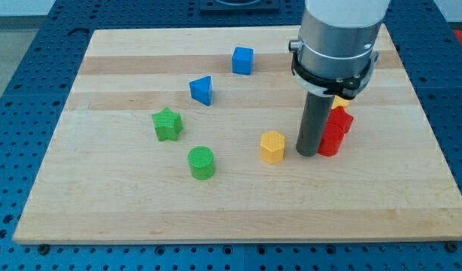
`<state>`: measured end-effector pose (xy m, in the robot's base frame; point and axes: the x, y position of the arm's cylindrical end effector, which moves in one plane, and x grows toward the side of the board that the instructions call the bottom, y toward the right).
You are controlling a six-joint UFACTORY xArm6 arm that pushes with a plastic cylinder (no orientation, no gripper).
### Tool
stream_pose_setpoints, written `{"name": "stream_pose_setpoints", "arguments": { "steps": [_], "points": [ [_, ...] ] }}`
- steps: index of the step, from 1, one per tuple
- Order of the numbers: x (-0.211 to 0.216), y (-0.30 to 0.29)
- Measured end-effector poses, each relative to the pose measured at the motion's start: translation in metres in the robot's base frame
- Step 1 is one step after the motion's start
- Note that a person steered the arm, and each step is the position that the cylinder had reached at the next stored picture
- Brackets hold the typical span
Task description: Move the yellow hexagon slightly right
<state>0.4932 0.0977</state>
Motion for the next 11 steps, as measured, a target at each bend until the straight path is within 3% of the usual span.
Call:
{"name": "stream_pose_setpoints", "arguments": {
  "steps": [1, 2, 4, 5, 7, 11],
  "points": [
    [0.045, -0.003],
    [0.116, -0.028],
    [0.054, -0.112],
    [0.035, -0.116],
    [0.001, -0.094],
    [-0.002, -0.040]
  ]
}}
